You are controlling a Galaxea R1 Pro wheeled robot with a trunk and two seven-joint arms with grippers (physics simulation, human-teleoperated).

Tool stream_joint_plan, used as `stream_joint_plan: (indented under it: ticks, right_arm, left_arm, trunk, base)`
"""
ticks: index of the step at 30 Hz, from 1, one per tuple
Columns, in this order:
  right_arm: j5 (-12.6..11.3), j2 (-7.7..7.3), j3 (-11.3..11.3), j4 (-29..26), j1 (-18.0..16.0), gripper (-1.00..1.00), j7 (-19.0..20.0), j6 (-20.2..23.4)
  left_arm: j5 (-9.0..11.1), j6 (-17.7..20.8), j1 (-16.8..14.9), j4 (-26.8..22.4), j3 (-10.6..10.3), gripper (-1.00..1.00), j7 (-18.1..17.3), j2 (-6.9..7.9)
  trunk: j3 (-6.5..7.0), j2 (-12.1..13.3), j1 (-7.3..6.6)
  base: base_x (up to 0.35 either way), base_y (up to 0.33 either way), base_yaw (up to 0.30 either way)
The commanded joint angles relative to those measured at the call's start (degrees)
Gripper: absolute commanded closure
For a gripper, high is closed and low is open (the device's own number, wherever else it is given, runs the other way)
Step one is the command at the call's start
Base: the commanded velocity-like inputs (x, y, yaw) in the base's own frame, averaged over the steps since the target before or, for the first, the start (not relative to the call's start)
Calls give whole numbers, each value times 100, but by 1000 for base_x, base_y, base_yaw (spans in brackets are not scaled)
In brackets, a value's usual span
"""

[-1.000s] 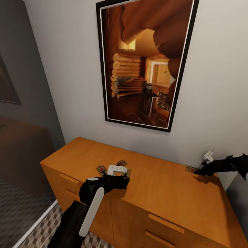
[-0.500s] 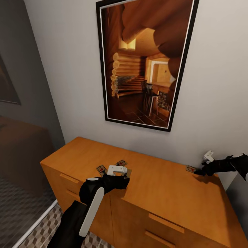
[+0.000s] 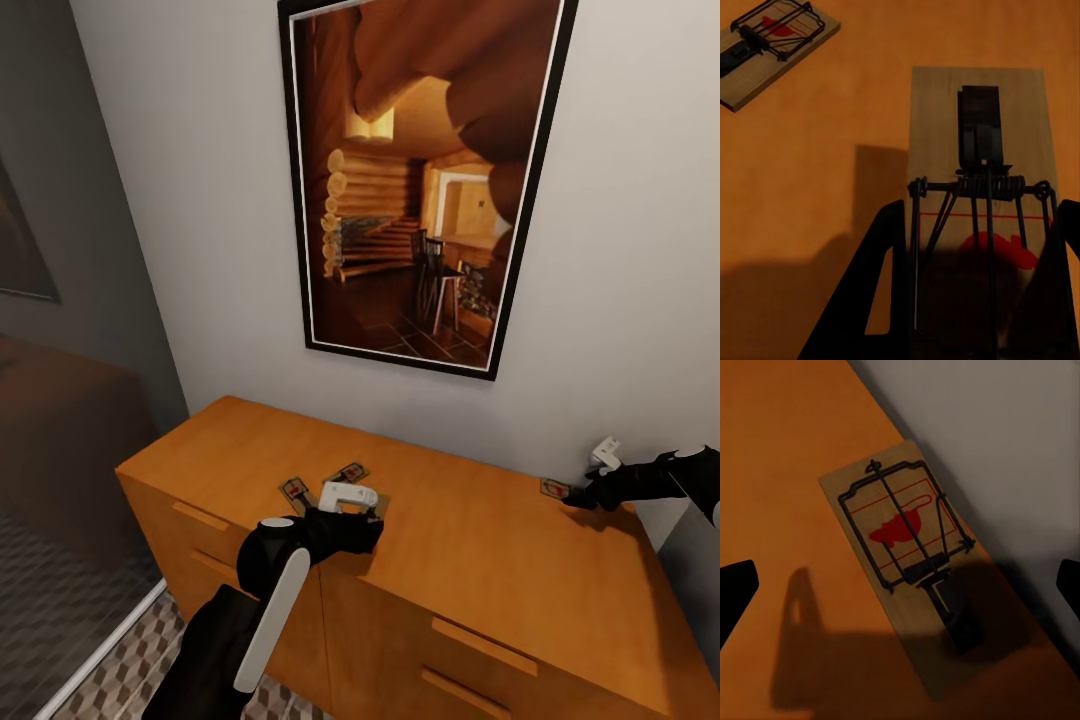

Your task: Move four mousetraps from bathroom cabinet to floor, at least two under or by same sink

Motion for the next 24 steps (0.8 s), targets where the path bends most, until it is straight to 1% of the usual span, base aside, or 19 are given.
stream_joint_plan:
  ticks: [1, 2, 11, 24]
  right_arm:
    - [32, 1, -49, -5, -4, -100, 29, 35]
    - [32, 1, -49, -5, -4, -100, 29, 35]
    - [32, 1, -49, -5, -4, -100, 29, 35]
    - [30, 1, -49, -4, -4, -100, 29, 35]
  left_arm:
    - [52, 22, -5, -5, -8, 100, 60, 0]
    - [52, 22, -5, -5, -8, 100, 62, 0]
    - [52, 22, -5, -5, -11, 100, 67, 0]
    - [52, 22, -5, -3, -14, 100, 63, 0]
  trunk:
    - [-7, -5, 0]
    - [-7, -5, 0]
    - [-169, -366, 198]
    - [-169, -366, 198]
  base:
    - [0, 0, 0]
    - [0, 0, 0]
    - [0, 0, 0]
    - [0, 0, 0]
